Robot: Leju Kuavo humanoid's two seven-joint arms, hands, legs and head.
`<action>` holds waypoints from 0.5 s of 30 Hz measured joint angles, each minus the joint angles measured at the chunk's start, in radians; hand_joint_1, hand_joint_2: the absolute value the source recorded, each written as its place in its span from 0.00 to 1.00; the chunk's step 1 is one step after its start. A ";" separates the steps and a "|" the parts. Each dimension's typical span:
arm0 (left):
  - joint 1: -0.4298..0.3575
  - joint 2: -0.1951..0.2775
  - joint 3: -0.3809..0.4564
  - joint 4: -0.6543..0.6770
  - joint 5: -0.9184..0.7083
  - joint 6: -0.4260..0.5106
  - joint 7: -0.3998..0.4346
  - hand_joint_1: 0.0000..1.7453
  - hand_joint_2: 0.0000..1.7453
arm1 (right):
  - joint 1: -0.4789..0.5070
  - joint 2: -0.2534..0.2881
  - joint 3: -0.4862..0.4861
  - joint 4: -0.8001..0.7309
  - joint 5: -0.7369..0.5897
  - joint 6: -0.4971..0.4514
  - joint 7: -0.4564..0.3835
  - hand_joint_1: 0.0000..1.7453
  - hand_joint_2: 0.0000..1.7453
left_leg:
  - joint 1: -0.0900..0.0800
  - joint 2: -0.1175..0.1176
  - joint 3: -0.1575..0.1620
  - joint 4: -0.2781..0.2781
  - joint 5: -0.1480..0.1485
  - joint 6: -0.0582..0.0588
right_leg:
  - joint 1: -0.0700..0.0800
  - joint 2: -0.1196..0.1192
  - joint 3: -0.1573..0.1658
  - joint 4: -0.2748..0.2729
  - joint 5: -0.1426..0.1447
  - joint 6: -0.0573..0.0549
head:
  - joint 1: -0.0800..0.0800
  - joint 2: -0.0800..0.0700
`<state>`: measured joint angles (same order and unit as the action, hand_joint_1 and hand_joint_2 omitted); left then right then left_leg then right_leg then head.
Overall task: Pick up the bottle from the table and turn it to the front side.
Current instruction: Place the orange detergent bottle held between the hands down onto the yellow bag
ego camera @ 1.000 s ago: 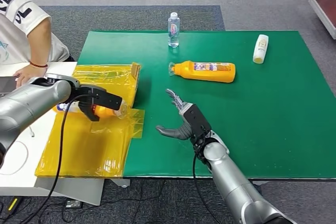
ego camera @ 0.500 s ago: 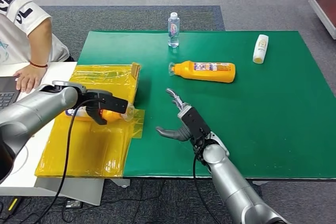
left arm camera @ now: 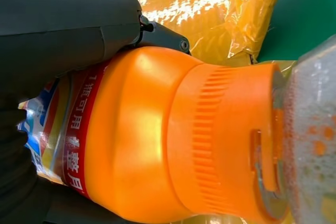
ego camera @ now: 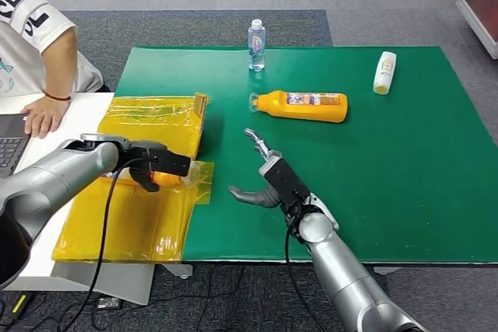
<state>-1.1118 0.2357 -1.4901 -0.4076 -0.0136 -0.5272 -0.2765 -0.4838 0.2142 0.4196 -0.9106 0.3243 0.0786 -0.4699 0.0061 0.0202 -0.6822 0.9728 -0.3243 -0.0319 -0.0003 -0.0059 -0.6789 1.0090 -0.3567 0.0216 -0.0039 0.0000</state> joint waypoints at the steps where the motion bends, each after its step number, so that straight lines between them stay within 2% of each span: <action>1: 0.001 0.000 0.001 0.002 -0.001 0.002 -0.001 0.89 1.00 | 0.000 0.000 0.000 0.000 0.001 0.000 0.000 0.00 1.00 | 0.000 0.000 0.000 0.000 0.000 0.000 | 0.000 0.000 0.000 0.000 0.000 0.000 | 0.000 0.000; 4: 0.004 0.001 0.004 0.007 -0.002 0.008 -0.003 0.15 1.00 | 0.000 0.003 0.000 0.000 0.002 0.000 0.002 0.00 1.00 | 0.000 0.000 0.001 0.000 0.000 0.000 | 0.000 0.000 0.000 0.000 0.001 -0.001 | 0.000 0.000; 5: 0.006 0.002 0.005 0.008 -0.002 0.009 -0.004 0.00 1.00 | 0.000 0.004 0.000 0.000 0.003 0.000 0.002 0.00 1.00 | 0.000 0.000 0.001 0.000 0.000 0.000 | 0.000 0.000 0.000 0.000 0.001 -0.001 | 0.000 0.000; 15: 0.045 0.024 0.037 0.015 -0.007 0.016 -0.043 0.00 1.00 | 0.000 0.008 0.000 0.000 0.009 -0.006 0.003 0.00 1.00 | 0.000 0.000 0.000 0.000 0.001 0.000 | 0.000 0.000 0.000 0.000 0.001 -0.001 | 0.000 0.000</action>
<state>-1.0673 0.2594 -1.4533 -0.3925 -0.0204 -0.5112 -0.3191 -0.4835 0.2220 0.4196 -0.9102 0.3334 0.0723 -0.4668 0.0062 0.0203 -0.6821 0.9728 -0.3235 -0.0317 -0.0002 -0.0060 -0.6788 1.0090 -0.3559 0.0206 -0.0040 0.0000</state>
